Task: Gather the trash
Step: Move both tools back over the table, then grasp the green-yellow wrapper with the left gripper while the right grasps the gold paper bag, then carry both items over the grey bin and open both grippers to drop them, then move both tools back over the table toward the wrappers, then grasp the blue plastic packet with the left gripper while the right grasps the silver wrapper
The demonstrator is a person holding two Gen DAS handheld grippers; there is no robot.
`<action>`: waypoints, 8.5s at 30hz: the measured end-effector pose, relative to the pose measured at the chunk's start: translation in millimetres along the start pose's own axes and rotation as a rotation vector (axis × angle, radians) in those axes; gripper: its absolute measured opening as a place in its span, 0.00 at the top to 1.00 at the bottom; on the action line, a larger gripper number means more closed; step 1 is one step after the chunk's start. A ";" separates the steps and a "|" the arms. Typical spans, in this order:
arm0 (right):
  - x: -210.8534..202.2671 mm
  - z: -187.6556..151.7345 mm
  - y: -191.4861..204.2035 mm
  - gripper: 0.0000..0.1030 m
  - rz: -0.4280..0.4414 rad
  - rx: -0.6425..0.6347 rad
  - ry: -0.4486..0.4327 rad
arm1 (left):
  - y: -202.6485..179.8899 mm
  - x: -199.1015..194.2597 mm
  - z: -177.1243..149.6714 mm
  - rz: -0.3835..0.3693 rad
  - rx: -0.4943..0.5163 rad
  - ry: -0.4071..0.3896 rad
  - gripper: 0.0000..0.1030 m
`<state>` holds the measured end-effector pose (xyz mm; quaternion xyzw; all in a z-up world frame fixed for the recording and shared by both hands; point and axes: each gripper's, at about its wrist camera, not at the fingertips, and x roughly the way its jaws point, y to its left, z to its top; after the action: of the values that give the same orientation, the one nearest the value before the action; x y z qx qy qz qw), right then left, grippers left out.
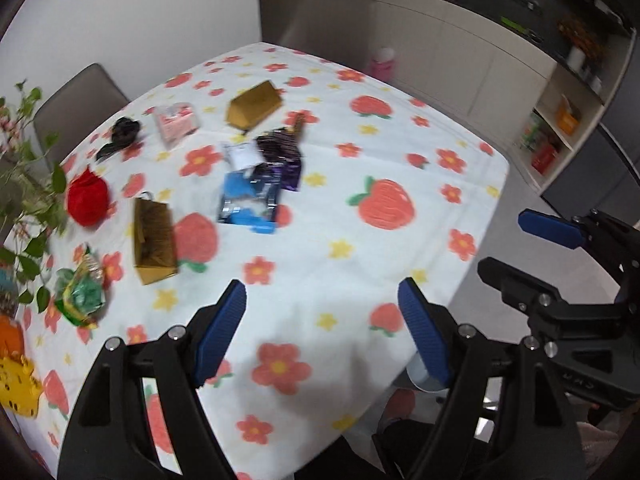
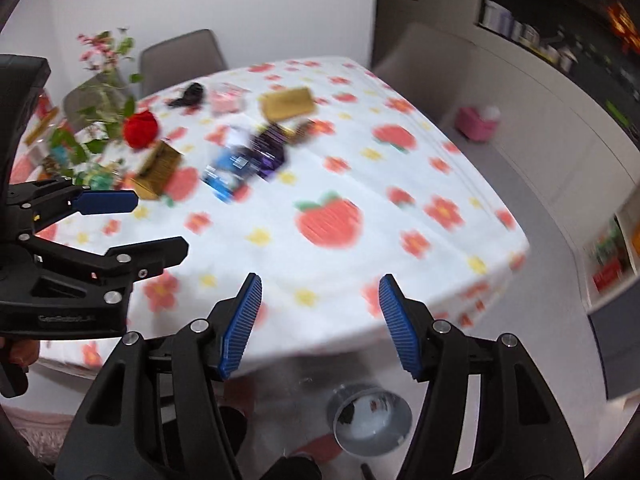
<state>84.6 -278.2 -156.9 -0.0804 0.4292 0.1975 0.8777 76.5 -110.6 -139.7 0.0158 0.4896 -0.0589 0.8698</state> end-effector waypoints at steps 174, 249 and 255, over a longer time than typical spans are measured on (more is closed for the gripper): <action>5.6 -64.0 -115.8 0.43 -0.006 0.022 0.003 | -113.0 60.5 -11.5 -0.027 0.091 -0.024 0.27; 172.5 122.4 9.7 0.87 0.116 -0.087 0.068 | 83.8 136.9 77.0 -0.018 -0.034 -0.023 0.45; 146.7 108.8 0.7 0.87 0.107 -0.070 0.039 | 77.4 117.0 73.4 0.005 -0.027 -0.049 0.45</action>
<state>244.1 -203.0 -204.7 -0.0921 0.4429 0.2574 0.8539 208.1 -50.2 -203.6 0.0037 0.4687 -0.0503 0.8819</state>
